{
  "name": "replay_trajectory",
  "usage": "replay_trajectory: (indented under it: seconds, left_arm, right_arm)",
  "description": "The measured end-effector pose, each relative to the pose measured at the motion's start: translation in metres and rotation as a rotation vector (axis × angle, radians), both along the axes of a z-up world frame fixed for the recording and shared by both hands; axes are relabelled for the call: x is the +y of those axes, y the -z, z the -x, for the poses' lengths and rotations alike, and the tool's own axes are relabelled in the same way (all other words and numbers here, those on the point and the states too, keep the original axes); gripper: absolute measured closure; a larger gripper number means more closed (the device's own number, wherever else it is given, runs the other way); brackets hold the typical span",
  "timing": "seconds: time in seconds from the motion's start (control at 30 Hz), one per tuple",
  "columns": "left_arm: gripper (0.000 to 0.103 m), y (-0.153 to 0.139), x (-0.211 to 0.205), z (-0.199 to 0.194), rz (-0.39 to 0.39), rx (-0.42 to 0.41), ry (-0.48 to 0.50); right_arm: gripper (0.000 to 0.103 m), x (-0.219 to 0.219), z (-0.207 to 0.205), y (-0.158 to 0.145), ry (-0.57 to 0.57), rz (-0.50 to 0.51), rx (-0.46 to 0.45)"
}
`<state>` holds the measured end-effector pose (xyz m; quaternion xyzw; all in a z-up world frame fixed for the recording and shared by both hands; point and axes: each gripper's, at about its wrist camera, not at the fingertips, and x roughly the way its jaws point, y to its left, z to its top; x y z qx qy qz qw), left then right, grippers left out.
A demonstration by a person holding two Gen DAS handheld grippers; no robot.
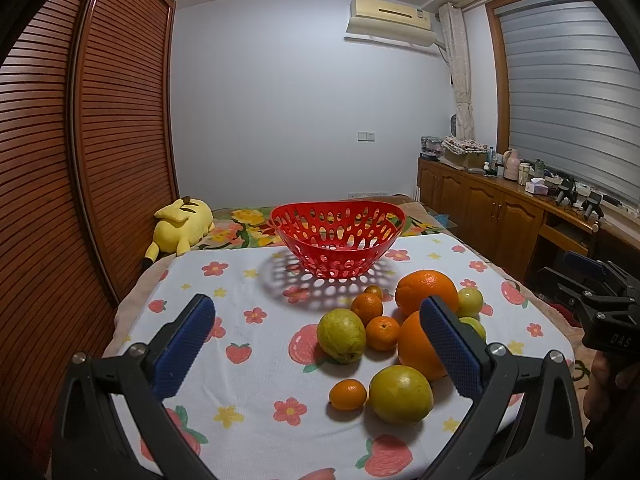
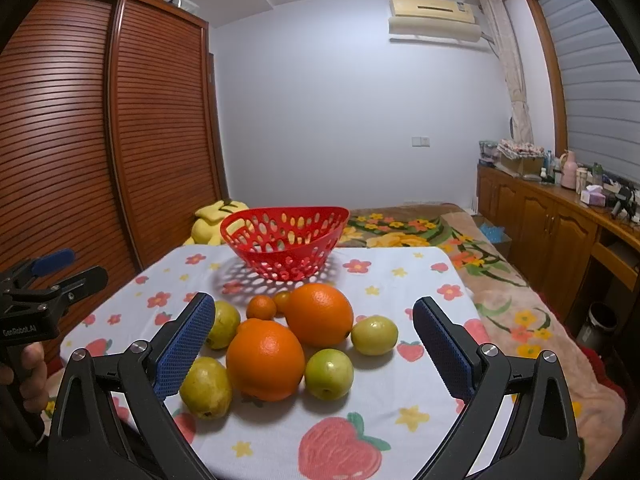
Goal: Organize fruits
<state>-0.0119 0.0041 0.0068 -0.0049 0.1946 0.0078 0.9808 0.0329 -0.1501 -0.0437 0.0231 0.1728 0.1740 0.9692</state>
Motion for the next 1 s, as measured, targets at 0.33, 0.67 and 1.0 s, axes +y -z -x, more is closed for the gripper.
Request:
replay_trajectory:
  seconds: [0.33,0.67,1.0]
  left_arm:
    - [0.0,0.0,0.0,0.0,-0.001,0.0,0.001]
    - [0.0,0.002,-0.003,0.001,-0.002,0.005,0.005]
    - [0.0,0.014,0.002,-0.004,0.002,0.048,0.019]
  right_arm:
    - [0.002,0.0,0.0,0.001,0.0,0.001,0.001]
    - [0.002,0.001,0.001,0.003,-0.006,0.004,0.006]
    - [0.002,0.005,-0.003,0.011,-0.018,0.012,0.035]
